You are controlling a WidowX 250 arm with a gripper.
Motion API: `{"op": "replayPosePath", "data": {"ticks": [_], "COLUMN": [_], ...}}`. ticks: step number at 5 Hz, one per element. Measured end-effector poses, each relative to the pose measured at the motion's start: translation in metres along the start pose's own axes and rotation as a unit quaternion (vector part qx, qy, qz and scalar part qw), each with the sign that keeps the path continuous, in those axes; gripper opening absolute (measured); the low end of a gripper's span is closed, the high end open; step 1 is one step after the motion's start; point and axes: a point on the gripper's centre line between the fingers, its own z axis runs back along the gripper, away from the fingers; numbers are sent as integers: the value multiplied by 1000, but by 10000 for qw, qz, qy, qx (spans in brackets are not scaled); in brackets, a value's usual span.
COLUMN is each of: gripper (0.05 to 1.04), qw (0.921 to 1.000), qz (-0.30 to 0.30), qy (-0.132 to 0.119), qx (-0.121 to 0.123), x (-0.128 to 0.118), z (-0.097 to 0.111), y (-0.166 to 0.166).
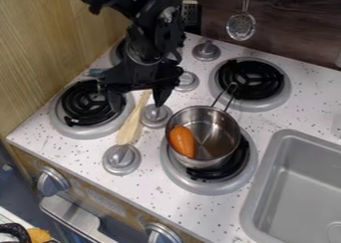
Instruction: Move the silver pot in the left burner
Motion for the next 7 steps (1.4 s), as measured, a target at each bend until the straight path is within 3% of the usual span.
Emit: {"op": "replayPosePath", "data": {"ticks": [1,3,5,6,7], "gripper": [1001,1001,1001,1001,1001], "qw": [9999,9982,9967,9860,9615], "qz": [-12,28,-358,-1454,-2531], "qy": [120,603,555,577,713], "qx": [85,-28,-465,-576,-794], "x": [-5,-16,-19,-26,-30], "z": [-5,11,19,11,13], "y": [1,-18,-48,-58,-66]}}
